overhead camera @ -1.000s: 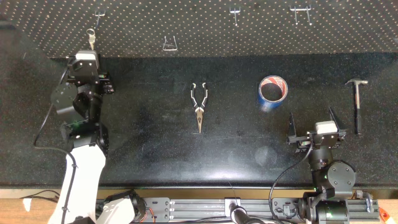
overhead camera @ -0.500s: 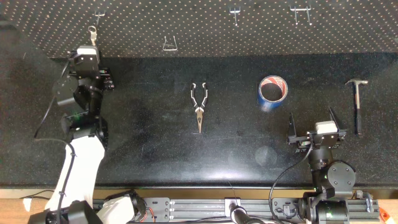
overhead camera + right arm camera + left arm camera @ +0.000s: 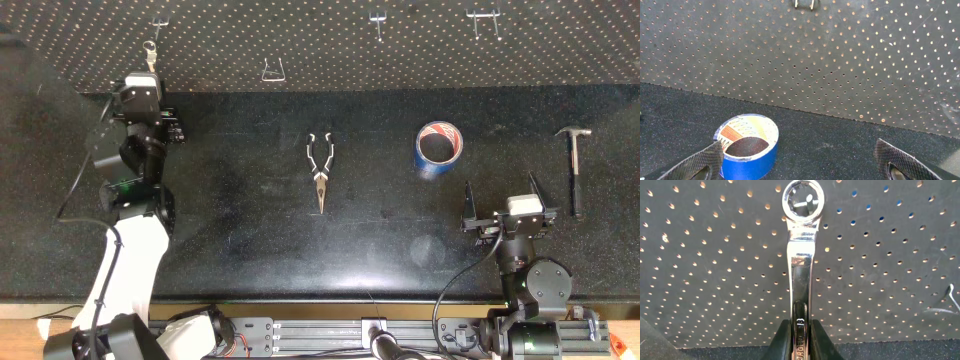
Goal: Place Tools Onto Pegboard
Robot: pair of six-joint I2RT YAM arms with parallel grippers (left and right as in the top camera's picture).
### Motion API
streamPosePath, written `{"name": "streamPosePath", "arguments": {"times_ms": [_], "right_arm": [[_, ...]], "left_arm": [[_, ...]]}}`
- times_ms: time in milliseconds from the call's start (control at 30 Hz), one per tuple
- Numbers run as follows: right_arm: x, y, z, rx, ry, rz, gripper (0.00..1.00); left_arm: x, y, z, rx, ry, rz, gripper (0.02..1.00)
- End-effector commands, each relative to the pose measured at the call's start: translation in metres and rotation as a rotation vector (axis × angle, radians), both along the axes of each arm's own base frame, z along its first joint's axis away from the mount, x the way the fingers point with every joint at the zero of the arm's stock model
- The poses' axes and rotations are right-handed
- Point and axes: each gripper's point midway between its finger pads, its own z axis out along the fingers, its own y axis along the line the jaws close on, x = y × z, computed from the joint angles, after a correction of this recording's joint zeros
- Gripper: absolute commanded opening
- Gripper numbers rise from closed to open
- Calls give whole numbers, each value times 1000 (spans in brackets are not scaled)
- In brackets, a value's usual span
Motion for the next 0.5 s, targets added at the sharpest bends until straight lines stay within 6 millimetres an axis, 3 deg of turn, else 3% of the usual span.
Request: {"name": "streamPosePath", "arguments": {"times_ms": [33, 167, 267, 333, 367, 500], "right_arm": [[0, 3, -1, -10, -1, 18, 978], [0, 3, -1, -10, -1, 18, 978], [0, 3, -1, -10, -1, 18, 978], [0, 3, -1, -10, -1, 18, 978], [0, 3, -1, -10, -1, 18, 978], [0, 3, -1, -10, -1, 18, 978]], "left_arm": [[8, 3, 9, -4, -23, 10, 27], [9, 4, 7, -6, -17, 10, 36], [9, 4, 7, -6, -17, 11, 474], [9, 4, 7, -6, -16, 11, 660], [8, 4, 5, -8, -7, 14, 996], [-4, 2, 2, -21, 44, 20, 993]]}}
